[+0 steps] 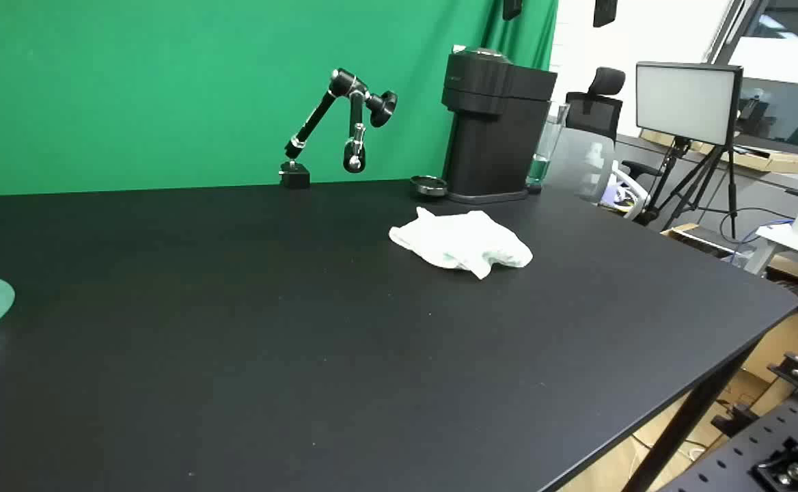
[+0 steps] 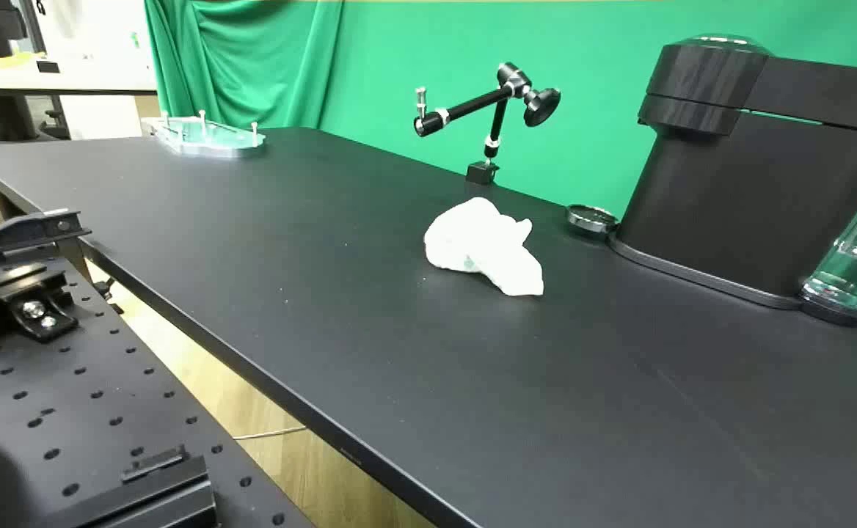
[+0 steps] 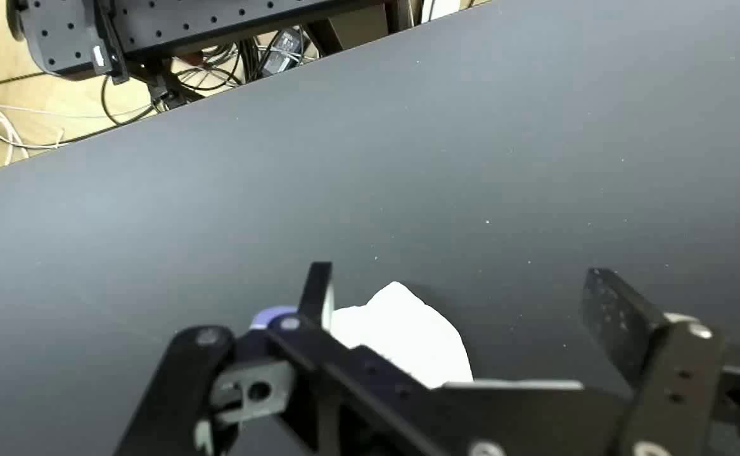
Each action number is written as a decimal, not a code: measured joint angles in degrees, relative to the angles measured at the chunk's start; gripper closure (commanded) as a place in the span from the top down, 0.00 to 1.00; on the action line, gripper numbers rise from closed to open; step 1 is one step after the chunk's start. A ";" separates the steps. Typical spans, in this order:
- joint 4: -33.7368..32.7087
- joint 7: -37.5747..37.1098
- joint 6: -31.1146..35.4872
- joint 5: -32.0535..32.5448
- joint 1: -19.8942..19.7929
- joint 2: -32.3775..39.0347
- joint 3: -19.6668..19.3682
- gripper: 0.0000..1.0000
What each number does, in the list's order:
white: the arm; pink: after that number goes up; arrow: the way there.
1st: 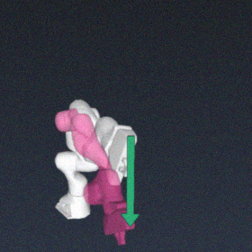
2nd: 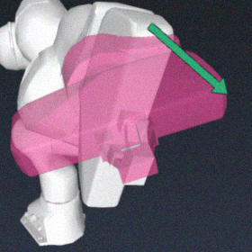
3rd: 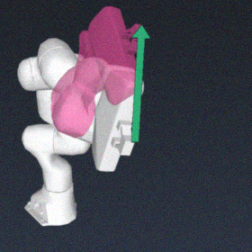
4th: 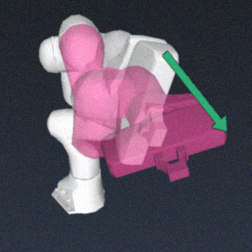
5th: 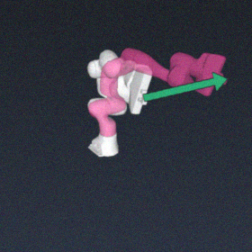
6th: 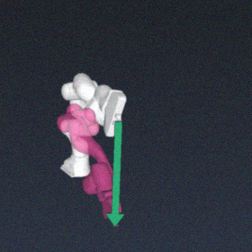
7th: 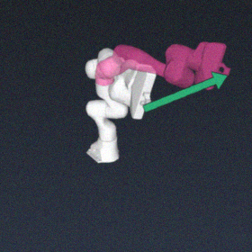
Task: Hang the cloth on the stand
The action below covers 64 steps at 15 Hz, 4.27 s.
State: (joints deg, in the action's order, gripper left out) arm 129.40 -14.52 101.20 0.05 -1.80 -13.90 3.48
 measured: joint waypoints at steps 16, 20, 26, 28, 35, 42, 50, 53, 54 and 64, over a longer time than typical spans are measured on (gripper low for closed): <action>0.64 0.25 3.82 2.45 0.28 2.18 -0.01 1.00; 0.83 3.14 13.87 8.53 -0.11 9.68 -1.15 1.00; -1.89 18.29 18.63 13.14 -0.72 23.02 -4.20 1.00; -3.18 19.78 18.66 13.14 -0.80 25.16 -4.39 1.00; -0.15 18.86 32.18 13.36 0.43 25.45 -4.34 1.00; 4.55 15.35 41.36 15.56 1.42 25.90 -5.07 1.00; 5.65 13.10 42.25 16.86 1.31 27.92 -7.86 1.00; 5.60 13.09 42.89 15.93 1.28 30.09 -7.82 1.00; 5.56 13.10 43.24 15.41 1.32 30.78 -7.72 0.95; 3.99 13.11 46.53 13.12 1.88 33.21 -7.41 0.19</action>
State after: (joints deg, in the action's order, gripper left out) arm 133.39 -1.41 147.73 13.17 0.08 19.31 -3.93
